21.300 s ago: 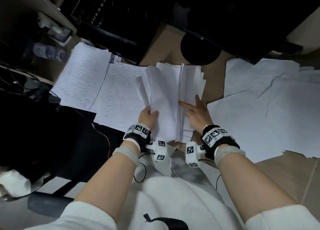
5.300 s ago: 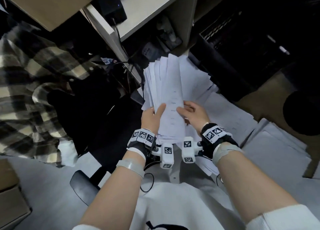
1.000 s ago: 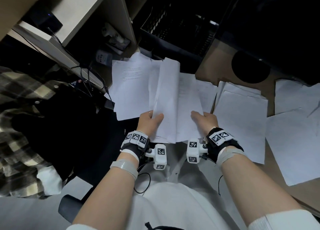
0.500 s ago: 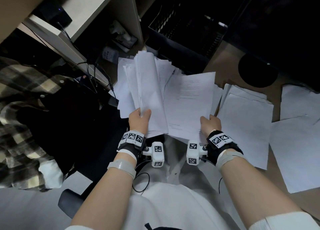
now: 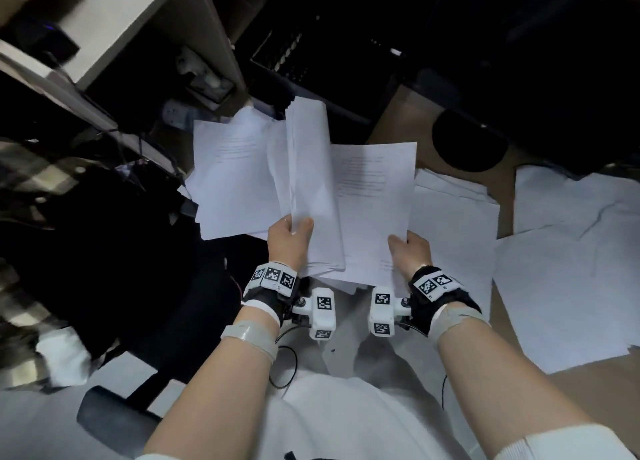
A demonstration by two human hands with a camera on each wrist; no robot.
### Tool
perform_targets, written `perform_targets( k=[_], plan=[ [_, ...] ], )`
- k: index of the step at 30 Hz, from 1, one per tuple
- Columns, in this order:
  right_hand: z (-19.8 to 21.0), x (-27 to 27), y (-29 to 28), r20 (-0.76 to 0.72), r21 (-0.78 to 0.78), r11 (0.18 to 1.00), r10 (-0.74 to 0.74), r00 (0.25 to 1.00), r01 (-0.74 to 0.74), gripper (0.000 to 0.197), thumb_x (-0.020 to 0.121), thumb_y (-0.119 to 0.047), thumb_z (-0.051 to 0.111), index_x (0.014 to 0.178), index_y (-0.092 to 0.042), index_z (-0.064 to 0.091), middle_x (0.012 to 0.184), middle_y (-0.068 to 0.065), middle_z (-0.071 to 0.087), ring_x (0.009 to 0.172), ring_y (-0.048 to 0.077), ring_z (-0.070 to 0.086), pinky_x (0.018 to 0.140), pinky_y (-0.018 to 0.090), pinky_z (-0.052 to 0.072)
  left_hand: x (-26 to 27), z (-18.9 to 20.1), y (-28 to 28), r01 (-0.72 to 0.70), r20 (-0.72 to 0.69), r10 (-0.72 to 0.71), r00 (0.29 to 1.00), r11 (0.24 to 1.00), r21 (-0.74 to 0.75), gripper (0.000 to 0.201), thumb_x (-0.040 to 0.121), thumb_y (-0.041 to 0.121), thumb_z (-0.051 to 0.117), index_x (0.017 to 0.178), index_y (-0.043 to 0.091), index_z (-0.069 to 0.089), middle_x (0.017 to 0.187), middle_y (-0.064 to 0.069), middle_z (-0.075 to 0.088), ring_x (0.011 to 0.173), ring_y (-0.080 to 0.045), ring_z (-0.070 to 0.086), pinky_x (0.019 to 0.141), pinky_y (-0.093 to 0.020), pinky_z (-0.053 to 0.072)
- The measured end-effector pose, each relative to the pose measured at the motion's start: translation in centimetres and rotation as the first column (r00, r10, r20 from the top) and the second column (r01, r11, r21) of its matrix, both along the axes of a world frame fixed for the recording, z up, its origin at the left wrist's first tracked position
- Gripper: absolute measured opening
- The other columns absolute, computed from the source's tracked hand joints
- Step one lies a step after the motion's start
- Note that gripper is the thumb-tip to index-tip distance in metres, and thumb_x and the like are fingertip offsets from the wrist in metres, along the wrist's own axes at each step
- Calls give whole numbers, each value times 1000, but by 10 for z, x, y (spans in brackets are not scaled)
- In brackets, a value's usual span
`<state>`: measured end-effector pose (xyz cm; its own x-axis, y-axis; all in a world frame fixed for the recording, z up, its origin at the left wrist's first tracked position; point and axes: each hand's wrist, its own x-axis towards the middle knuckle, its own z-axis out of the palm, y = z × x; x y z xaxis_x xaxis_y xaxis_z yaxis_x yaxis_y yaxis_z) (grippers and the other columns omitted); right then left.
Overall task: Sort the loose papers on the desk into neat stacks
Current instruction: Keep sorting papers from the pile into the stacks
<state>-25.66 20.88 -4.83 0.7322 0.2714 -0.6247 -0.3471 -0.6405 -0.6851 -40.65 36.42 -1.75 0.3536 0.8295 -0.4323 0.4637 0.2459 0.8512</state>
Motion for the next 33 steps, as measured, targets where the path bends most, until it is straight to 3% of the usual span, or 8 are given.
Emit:
perform_targets(
  k=[4,11,14,18,21,23,29,33],
  plan=[
    [-5,-10,49,-44,63,986,156,987,-153,19,89,-12,50,93,-8,68,97,8,70,90,27,64,86,36,52,-33,6,15,-146,-41,148,988,988,54,23,90,11,64,68,10,59,58,10,52,56,-6,47,62,-25,42],
    [-25,-49,156,-94,97,973,219,971,-210,25,90,-1,45,97,-7,67,95,5,66,85,22,60,77,25,44,-105,0,79,-276,-93,285,954,956,96,18,90,21,66,80,6,68,79,-8,71,74,-19,66,72,-36,56],
    [-37,-61,203,-96,67,978,202,975,-196,26,91,-1,43,109,1,62,95,9,61,80,23,55,72,27,43,-127,-1,102,-248,-93,256,962,965,87,18,92,18,66,75,12,66,72,0,69,66,-5,63,64,-26,53],
    [-50,-75,246,-200,99,975,217,955,-201,27,86,-9,50,113,-4,54,94,9,57,80,25,56,74,33,45,-142,-7,121,-178,-100,182,978,983,46,18,89,19,70,87,1,71,86,-13,74,74,-13,68,74,-33,57],
    [-61,-74,247,-267,64,953,302,915,-296,71,71,-34,60,134,-6,43,97,4,52,84,21,51,70,31,44,-139,-12,127,-142,-92,144,985,989,27,15,87,20,74,88,5,73,86,-8,76,81,-18,72,74,-30,57],
    [-59,-67,236,-215,51,951,309,926,-305,80,79,-24,61,149,-6,27,101,3,49,90,21,48,73,30,45,-132,-11,127,-142,-66,141,988,990,-9,10,85,20,78,88,11,75,83,1,76,78,-9,72,69,-23,57],
    [12,-64,197,-254,264,923,347,903,-280,43,89,-25,70,128,-18,55,107,1,67,92,14,69,74,25,56,-94,-11,113,-153,-15,152,988,982,-107,18,71,18,89,81,17,74,78,4,76,75,-7,73,65,-21,56],
    [38,-65,179,-242,338,895,383,892,-292,38,87,-19,74,121,-12,59,110,4,72,96,18,72,74,30,60,-64,0,94,-113,58,122,991,983,-144,27,70,20,90,91,11,76,81,1,77,77,-9,75,66,-26,58]
  ],
)
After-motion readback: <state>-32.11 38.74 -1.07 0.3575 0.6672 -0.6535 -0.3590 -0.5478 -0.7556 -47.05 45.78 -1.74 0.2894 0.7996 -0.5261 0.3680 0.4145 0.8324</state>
